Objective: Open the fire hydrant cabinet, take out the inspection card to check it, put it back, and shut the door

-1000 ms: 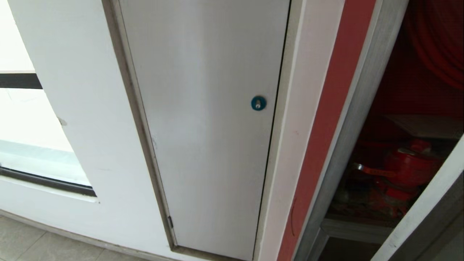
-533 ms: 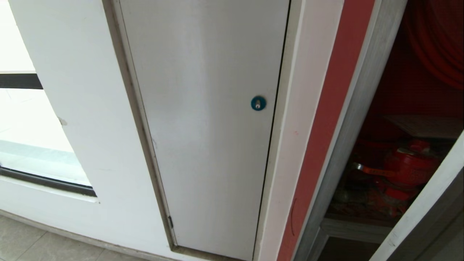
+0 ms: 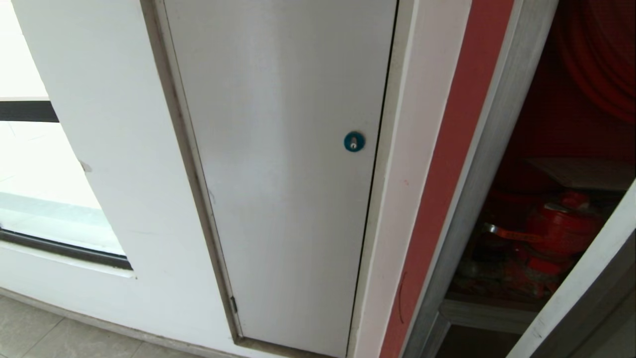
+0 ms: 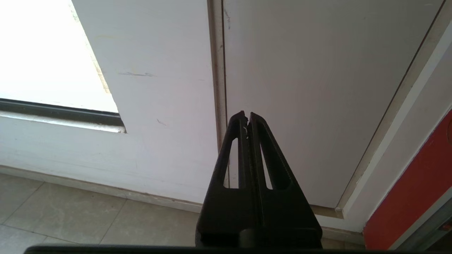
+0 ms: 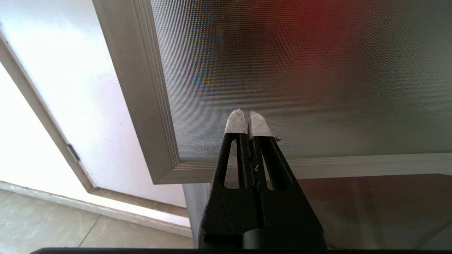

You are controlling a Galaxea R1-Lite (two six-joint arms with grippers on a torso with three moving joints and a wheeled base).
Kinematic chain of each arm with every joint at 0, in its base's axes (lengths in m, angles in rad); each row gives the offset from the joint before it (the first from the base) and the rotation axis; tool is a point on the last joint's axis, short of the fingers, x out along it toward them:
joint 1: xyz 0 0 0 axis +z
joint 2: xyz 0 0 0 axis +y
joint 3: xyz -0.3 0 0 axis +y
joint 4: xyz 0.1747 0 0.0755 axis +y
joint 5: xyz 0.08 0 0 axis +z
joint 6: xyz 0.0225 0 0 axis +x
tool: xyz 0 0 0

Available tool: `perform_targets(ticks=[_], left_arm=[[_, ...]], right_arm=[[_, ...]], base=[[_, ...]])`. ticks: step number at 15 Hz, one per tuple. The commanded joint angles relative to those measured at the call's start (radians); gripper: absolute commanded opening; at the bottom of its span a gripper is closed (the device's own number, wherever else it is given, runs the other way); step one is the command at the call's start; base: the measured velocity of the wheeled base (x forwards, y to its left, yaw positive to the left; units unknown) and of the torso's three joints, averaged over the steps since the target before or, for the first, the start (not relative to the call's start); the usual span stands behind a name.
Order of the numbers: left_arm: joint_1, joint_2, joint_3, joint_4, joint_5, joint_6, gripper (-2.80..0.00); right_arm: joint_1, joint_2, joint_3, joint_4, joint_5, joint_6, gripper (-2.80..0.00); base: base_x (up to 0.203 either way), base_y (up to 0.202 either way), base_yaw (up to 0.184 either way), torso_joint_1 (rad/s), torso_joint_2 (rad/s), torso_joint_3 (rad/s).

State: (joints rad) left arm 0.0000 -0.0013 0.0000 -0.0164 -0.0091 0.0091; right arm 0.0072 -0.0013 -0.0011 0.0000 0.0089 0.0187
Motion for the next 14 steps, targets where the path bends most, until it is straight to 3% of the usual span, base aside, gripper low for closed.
perform_targets(ticks=[1, 5, 7, 11, 14], left_arm=[[0.0, 0.001, 0.006, 0.0, 0.0, 0.0, -2.8], [0.0, 0.001, 0.006, 0.0, 0.0, 0.0, -2.8], [0.0, 0.001, 0.006, -0.002, 0.0, 0.0, -2.8], [0.0, 0.001, 0.006, 0.0, 0.0, 0.0, -2.8], [0.0, 0.001, 0.006, 0.0, 0.0, 0.0, -2.8]], right_arm=[[0.0, 0.0, -0.034, 0.004, 0.0, 0.002, -2.8], [0.0, 0.016, -0.233, 0.114, 0.011, 0.003, -2.8], [0.0, 0.055, -0.359, 0.23, 0.064, 0.005, -2.8], [0.001, 0.203, -0.636, 0.431, 0.277, 0.058, -2.8], [0.0, 0.351, -0.762, 0.466, 0.422, 0.078, -2.8]], base=[[0.0, 0.0, 0.0, 0.0, 0.0, 0.0], [0.0, 0.0, 0.0, 0.0, 0.0, 0.0], [0.0, 0.0, 0.0, 0.0, 0.0, 0.0], [0.0, 0.0, 0.0, 0.0, 0.0, 0.0], [0.0, 0.0, 0.0, 0.0, 0.0, 0.0]])
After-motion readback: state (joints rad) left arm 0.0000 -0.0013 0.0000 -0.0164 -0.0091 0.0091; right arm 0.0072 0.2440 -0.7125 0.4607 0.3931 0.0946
